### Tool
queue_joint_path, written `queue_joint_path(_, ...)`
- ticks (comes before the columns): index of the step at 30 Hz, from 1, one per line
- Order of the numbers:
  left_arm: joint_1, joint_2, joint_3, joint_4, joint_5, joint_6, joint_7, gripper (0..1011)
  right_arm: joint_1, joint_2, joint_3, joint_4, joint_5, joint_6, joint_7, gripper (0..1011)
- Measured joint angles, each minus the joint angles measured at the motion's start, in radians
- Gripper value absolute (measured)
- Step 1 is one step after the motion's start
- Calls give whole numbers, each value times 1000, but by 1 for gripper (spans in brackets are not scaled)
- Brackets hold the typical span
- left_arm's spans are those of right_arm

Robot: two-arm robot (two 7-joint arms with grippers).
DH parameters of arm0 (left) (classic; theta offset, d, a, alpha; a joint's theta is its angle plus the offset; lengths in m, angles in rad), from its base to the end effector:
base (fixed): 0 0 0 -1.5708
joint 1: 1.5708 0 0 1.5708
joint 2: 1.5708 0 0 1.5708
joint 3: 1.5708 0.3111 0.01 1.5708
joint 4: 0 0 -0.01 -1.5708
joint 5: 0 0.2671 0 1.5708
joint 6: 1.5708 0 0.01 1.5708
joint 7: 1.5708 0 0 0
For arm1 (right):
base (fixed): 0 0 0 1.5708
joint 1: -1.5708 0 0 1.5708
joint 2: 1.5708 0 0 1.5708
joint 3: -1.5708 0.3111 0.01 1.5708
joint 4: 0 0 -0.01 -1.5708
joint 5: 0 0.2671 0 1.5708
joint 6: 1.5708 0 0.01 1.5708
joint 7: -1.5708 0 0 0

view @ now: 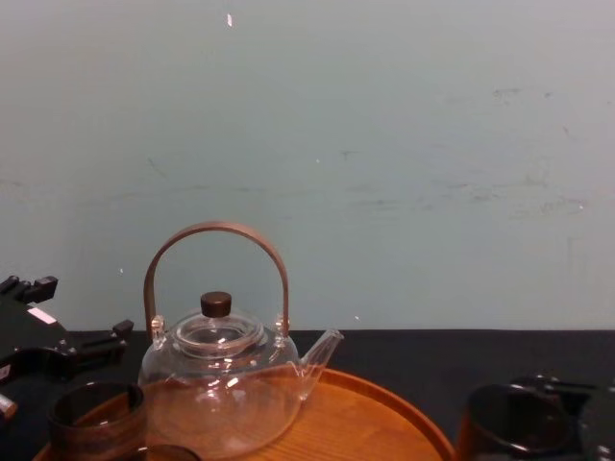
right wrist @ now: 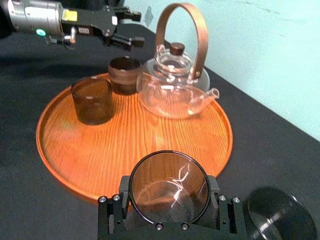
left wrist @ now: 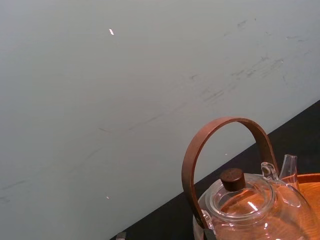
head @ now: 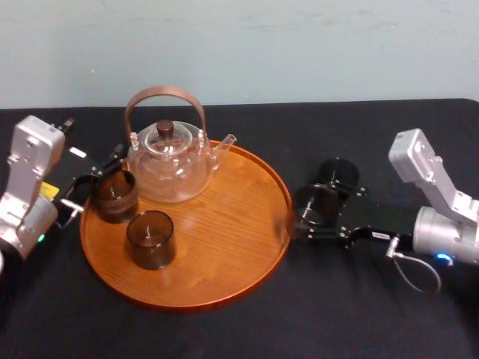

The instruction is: Pick up the glass from the table and place it on the tray.

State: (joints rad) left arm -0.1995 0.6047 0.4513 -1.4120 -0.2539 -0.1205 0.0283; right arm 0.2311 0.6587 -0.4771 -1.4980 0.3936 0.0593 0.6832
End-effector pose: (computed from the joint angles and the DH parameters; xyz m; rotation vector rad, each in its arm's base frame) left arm 0.3221 0.1057 -0.3113 0.3045 -0.2851 1.2481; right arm 0.3272 -0.1053 -0.2833 -0.3564 -0.0203 -0.5457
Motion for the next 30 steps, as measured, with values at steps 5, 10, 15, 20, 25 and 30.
queue_joint_path(5, 0, 0, 0, 0, 0, 0, 0, 1001, 25, -27, -20, 12, 3, 2, -1, 912)
queue_joint_path(10, 0, 0, 0, 0, 0, 0, 0, 1001, 56, -64, -49, 28, 4, 1, -2, 912)
queue_joint_path(15, 0, 0, 0, 0, 0, 0, 0, 1001, 84, -100, -77, 48, -1, -2, -7, 912)
queue_joint_path(20, 0, 0, 0, 0, 0, 0, 0, 1001, 104, -129, -100, 69, -11, -3, -11, 912)
queue_joint_path(25, 0, 0, 0, 0, 0, 0, 0, 1001, 124, -161, -121, 100, -18, -6, -16, 912)
queue_joint_path(30, 0, 0, 0, 0, 0, 0, 0, 1001, 142, -190, -138, 133, -25, -12, -17, 912)
